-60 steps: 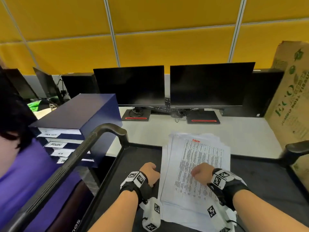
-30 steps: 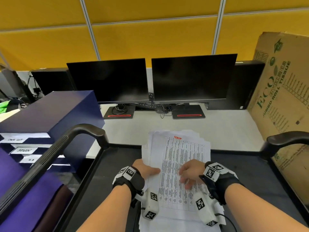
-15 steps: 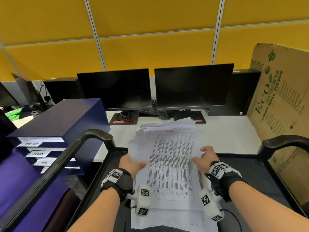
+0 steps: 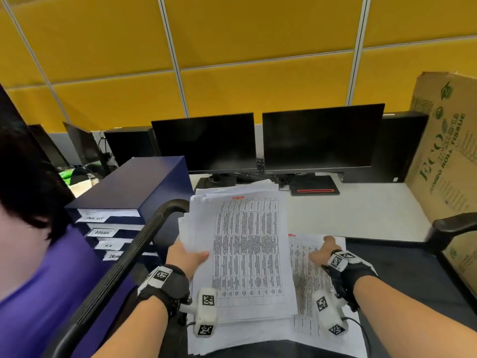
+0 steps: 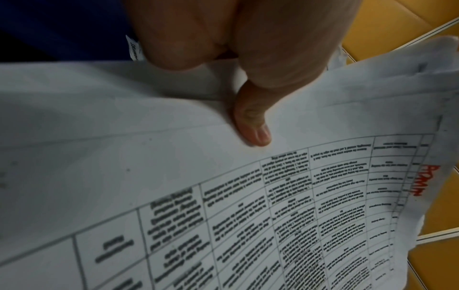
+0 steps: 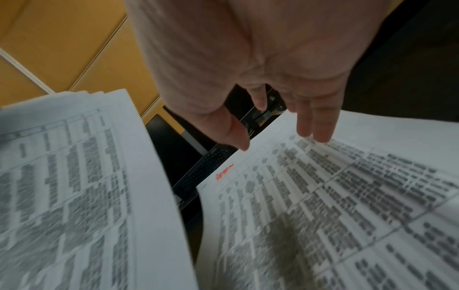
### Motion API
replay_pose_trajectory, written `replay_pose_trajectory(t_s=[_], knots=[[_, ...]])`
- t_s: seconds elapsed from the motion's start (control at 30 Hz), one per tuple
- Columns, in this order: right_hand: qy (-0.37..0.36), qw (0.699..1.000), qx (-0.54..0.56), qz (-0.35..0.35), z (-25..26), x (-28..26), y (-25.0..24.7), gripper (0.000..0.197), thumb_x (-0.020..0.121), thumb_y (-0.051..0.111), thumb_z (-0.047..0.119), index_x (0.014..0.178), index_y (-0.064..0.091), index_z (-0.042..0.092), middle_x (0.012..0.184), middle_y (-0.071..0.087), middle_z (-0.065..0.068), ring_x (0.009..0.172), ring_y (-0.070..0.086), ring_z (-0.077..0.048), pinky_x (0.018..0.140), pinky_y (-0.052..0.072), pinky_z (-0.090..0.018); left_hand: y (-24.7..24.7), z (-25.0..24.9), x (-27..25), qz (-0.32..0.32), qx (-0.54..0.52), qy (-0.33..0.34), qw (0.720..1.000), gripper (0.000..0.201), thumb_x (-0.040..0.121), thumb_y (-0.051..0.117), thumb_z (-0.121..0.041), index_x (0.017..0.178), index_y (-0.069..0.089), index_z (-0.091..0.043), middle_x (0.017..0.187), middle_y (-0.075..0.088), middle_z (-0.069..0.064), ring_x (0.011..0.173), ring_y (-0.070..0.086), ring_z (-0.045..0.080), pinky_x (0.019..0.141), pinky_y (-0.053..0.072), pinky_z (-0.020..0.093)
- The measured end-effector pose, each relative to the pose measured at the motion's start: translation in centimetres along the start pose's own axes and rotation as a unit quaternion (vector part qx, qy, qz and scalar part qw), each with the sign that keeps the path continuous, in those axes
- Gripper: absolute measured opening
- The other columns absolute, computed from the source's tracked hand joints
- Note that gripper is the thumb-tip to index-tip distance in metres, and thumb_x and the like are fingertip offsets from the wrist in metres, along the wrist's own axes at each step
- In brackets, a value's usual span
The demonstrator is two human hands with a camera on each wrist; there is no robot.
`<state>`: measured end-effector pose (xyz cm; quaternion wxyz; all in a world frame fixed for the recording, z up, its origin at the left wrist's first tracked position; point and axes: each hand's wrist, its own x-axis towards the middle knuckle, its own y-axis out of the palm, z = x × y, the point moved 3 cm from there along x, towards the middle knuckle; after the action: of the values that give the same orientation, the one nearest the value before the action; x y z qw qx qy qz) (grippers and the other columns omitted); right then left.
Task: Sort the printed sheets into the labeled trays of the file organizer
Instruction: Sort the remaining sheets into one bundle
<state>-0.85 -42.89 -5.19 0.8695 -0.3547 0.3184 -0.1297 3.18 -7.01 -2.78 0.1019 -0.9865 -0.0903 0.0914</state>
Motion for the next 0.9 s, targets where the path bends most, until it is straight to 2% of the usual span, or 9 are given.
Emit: replay_pose_trajectory(t_s=[0.13,0.3,0.43,0.57,0.63,0.7,0.77,0.83,0.9], knots=[[0.039,0.997,-0.017,-0.058,-2.3,1.8,-2.1,0.086,0.076,0.067,0.023,0.142,0.015,0.006,0.134,0.042,-0.022,0.114,0.053,-0.037,0.095,0.049,-0.042,1.1,0.1,-0.8,0.006,-0.001,-0.013,1.0,0.037,0.067,0.074,0.01,0.1,0.065,-0.003,0.097,0.07,0.017,0.093,0.066,0.036,0.089,0.052,0.055],[0.044,0.998,0.03,-0.022,-3.9,3.8,-1.4,0.094,0.072,0.073,0.021,0.141,0.013,0.0,0.123,0.052,-0.021,0.098,0.059,-0.033,0.083,0.053,-0.038,3.0,0.4,-0.7,0.014,0.008,-0.015,1.0,0.03,0.072,0.072,0.01,0.091,0.065,-0.012,0.097,0.071,0.016,0.093,0.066,0.034,0.09,0.051,0.054],[0.029,0.998,0.039,-0.036,-3.9,3.5,-1.1,0.093,0.072,0.076,0.024,0.14,0.019,-0.003,0.128,0.047,-0.021,0.11,0.055,-0.034,0.088,0.05,-0.036,4.6,1.3,-0.8,0.01,0.012,-0.011,1.0,0.031,0.072,0.071,0.01,0.096,0.064,-0.009,0.095,0.07,0.014,0.092,0.066,0.033,0.088,0.053,0.05],[-0.064,0.998,0.023,0.013,-2.9,3.0,-0.7,0.039,0.085,0.064,0.017,0.114,0.058,-0.007,0.097,0.061,-0.016,0.085,0.056,-0.023,0.067,0.041,-0.023,6.1,2.4,-1.3,0.019,0.022,-0.013,1.0,0.032,0.073,0.071,0.009,0.097,0.063,-0.009,0.094,0.069,0.011,0.09,0.065,0.03,0.086,0.053,0.044],[-0.141,0.989,0.038,-0.007,-1.9,2.7,-0.4,0.026,0.088,0.057,0.013,0.108,0.065,-0.002,0.094,0.063,-0.012,0.083,0.056,-0.021,0.064,0.04,-0.02,6.3,2.7,-1.5,0.025,0.014,-0.025,0.999,0.033,0.073,0.071,0.009,0.098,0.063,-0.011,0.097,0.07,0.012,0.092,0.066,0.031,0.088,0.053,0.048],[-0.199,0.976,0.083,-0.012,-0.8,2.3,0.0,0.026,0.091,0.053,0.012,0.114,0.062,0.001,0.107,0.063,-0.01,0.099,0.058,-0.024,0.078,0.042,-0.022,6.1,2.7,-1.7,0.032,0.001,-0.034,0.999,0.034,0.075,0.07,0.01,0.103,0.063,-0.008,0.101,0.069,0.014,0.094,0.065,0.032,0.09,0.052,0.05],[-0.232,0.96,0.157,-0.004,0.4,1.7,-0.2,0.025,0.092,0.052,0.01,0.115,0.06,0.003,0.117,0.063,-0.011,0.111,0.057,-0.027,0.097,0.043,-0.032,5.4,2.1,-2.2,0.03,-0.019,-0.03,0.999,0.037,0.078,0.066,0.012,0.111,0.06,-0.003,0.104,0.067,0.015,0.096,0.064,0.032,0.092,0.05,0.044],[-0.249,0.946,0.205,0.012,1.7,1.1,-0.5,0.022,0.092,0.053,0.01,0.112,0.06,0.009,0.117,0.064,-0.012,0.112,0.057,-0.03,0.101,0.042,-0.045,4.4,1.2,-2.6,0.027,-0.05,-0.02,0.998,0.037,0.081,0.063,0.012,0.115,0.058,-0.001,0.106,0.066,0.016,0.097,0.063,0.032,0.092,0.049,0.043],[-0.254,0.938,0.232,0.034,3.2,0.6,-0.6,0.024,0.093,0.053,0.013,0.117,0.057,0.012,0.118,0.062,-0.013,0.114,0.056,-0.033,0.101,0.043,-0.048,3.5,0.0,-2.7,0.033,-0.073,-0.014,0.997,0.032,0.084,0.06,0.01,0.113,0.059,0.0,0.102,0.068,0.016,0.092,0.065,0.031,0.085,0.052,0.042]])
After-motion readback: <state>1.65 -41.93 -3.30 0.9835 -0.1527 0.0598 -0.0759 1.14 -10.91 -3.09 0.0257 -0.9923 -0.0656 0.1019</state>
